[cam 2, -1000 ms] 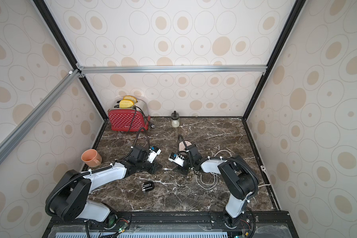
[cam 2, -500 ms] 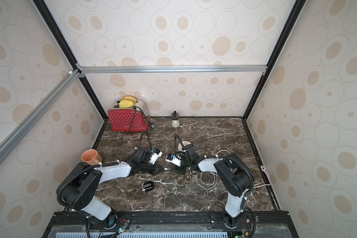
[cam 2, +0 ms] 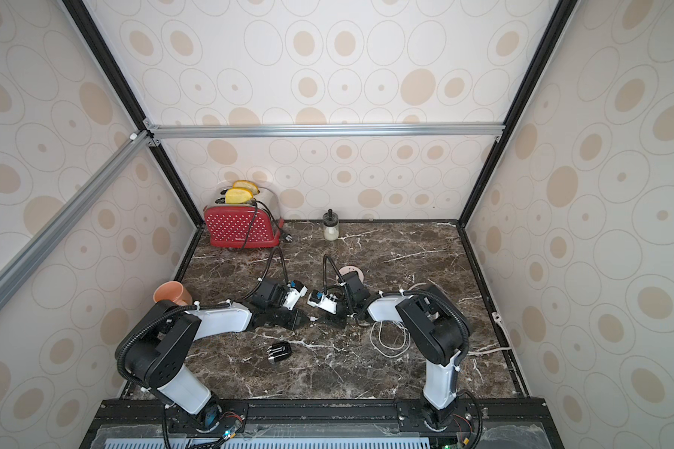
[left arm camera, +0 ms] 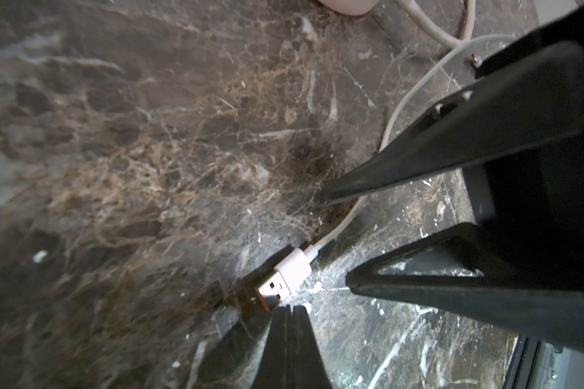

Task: Charge the electric shaver
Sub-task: Pick up the charging cable from the center of the board.

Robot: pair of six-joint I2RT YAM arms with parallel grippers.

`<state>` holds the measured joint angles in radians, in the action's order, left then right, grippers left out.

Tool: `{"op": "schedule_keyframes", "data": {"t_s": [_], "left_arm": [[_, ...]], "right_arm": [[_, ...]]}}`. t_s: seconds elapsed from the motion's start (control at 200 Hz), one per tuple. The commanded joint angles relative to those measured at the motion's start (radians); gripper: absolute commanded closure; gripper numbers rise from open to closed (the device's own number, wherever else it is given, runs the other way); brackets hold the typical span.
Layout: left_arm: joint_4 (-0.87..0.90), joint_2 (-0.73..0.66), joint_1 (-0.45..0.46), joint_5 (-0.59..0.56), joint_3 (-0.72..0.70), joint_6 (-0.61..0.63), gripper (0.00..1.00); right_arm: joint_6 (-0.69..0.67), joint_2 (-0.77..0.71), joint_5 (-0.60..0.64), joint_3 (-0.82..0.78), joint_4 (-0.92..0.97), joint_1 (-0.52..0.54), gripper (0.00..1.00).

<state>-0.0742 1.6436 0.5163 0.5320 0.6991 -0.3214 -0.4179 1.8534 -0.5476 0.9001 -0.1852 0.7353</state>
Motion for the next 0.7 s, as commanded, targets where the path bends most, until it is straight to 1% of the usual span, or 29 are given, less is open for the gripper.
{"op": "schedule_keyframes", "data": {"t_s": [0.0,0.255,0.501,0.696], "left_arm": [[-0.002,-0.011,-0.005,-0.019,0.030,0.013,1.00],[-0.038,-0.061,-0.032,-0.028,0.008,-0.005,1.00],[-0.059,0.011,-0.035,0.021,0.038,-0.013,1.00],[-0.095,0.053,-0.035,0.027,0.045,-0.030,1.00]], "right_arm": [[-0.030,0.020,-0.013,0.016,0.030,0.008,0.57],[-0.030,0.021,-0.016,-0.004,0.021,0.008,0.58],[-0.032,0.018,-0.017,-0.006,0.031,0.008,0.57],[-0.042,0.026,-0.015,0.004,0.049,0.008,0.55]]}}
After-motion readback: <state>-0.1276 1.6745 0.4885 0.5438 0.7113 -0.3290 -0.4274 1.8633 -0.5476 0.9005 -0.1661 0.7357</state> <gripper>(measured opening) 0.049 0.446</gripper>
